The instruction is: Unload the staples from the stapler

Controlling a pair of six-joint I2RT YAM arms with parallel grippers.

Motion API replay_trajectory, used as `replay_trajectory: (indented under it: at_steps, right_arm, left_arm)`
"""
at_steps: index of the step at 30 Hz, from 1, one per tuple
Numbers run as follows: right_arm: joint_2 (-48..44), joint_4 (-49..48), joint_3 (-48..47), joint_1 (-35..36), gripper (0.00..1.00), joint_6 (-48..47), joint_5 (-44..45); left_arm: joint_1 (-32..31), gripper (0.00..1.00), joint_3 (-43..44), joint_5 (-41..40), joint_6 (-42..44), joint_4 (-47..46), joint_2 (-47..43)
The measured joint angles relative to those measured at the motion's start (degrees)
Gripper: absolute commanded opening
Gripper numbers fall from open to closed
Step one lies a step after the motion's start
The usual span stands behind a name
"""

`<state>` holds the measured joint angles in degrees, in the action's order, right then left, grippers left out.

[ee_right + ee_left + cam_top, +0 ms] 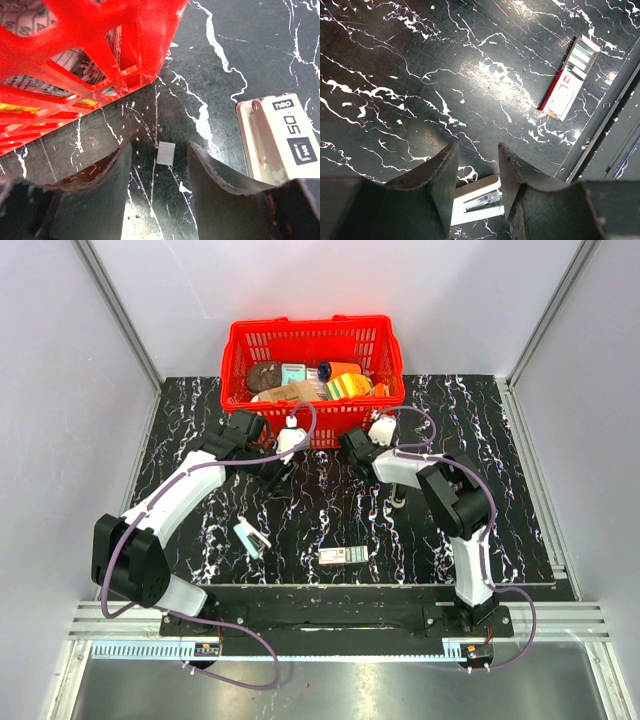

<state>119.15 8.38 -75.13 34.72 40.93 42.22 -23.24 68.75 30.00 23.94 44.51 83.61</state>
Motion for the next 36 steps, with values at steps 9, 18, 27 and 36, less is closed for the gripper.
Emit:
replay_trajectory:
  at_steps: [9, 18, 27, 36]
  right_arm:
    - [0.83, 0.35, -0.85, -1.25, 0.41, 0.09, -0.24]
    - [1.20, 0.61, -1.38, -1.55, 0.32, 0.11, -0.70]
    - [0.79, -0.35, -0.44, -1.84, 0.21, 0.70, -1.38]
    - [-1.49, -3.41, 3.65, -0.72, 0.17, 2.45, -1.79]
  left_arm:
    - [0.00, 0.41, 0.00, 0.22, -0.02, 0.07, 0.00]
    - [0.00, 0.42, 0.00, 0.24, -0.02, 0.98, 0.00]
    - [0.00, 0.41, 0.00, 0.28, -0.02, 1.86, 0.00]
    - [0.00, 0.41, 0.00, 0.33, -0.02, 2.23, 0.00]
